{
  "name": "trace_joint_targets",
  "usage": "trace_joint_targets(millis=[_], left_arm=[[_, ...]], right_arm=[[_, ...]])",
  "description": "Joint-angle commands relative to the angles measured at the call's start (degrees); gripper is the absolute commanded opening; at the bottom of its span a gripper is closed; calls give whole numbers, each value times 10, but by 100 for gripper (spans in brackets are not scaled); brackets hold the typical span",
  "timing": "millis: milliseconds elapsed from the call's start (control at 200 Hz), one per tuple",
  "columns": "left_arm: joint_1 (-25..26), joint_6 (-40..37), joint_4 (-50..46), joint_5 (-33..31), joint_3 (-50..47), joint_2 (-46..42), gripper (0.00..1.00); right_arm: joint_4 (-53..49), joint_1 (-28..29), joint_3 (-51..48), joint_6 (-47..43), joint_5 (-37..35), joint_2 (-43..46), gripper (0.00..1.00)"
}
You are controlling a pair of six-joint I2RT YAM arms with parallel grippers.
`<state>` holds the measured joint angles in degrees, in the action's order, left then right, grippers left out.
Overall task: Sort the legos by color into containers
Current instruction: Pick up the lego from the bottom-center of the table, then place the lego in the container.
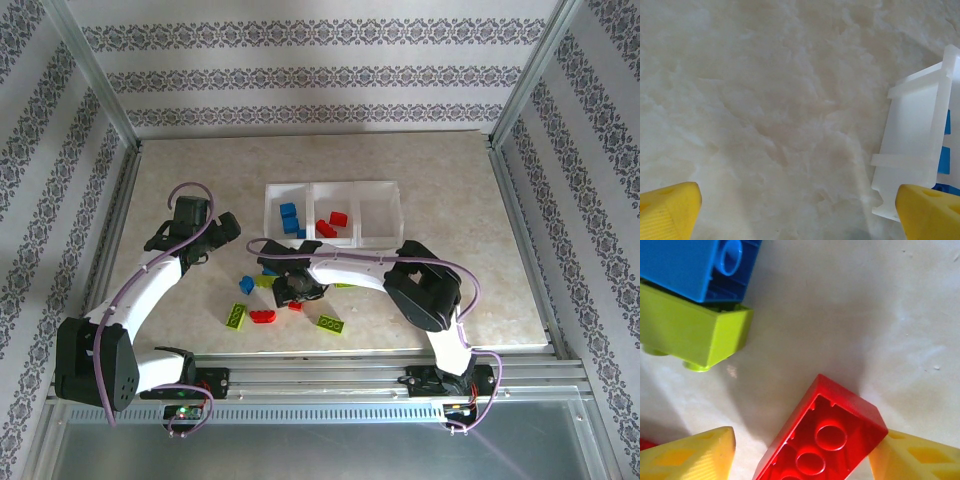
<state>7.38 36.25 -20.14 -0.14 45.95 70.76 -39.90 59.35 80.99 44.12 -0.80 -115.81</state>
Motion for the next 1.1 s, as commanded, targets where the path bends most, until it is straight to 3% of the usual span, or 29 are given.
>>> trace_joint_targets(millis=[0,165,440,555,825,1094], left_arm=[[-10,-7,0,3,-4,-8,100],[-10,-6,4,7,-2,-5,100],[-13,-5,5,8,0,-3,100],[-17,-10,-2,5,7,1,100],[-34,-28,-15,-6,16,-7,100],[-43,-41,-21,-8,19,-21,100]], right_arm=[[-35,-1,19,-14,-22,-13,63],[-55,2,32,-25,-28,-29,55],[-56,0,30,-37,-44,-3,29],[-51,-9,24,-42,-53,23,23],[-19,-73,-13,-69,-89,113,19],[5,-146,37,-128,-144,106,19]])
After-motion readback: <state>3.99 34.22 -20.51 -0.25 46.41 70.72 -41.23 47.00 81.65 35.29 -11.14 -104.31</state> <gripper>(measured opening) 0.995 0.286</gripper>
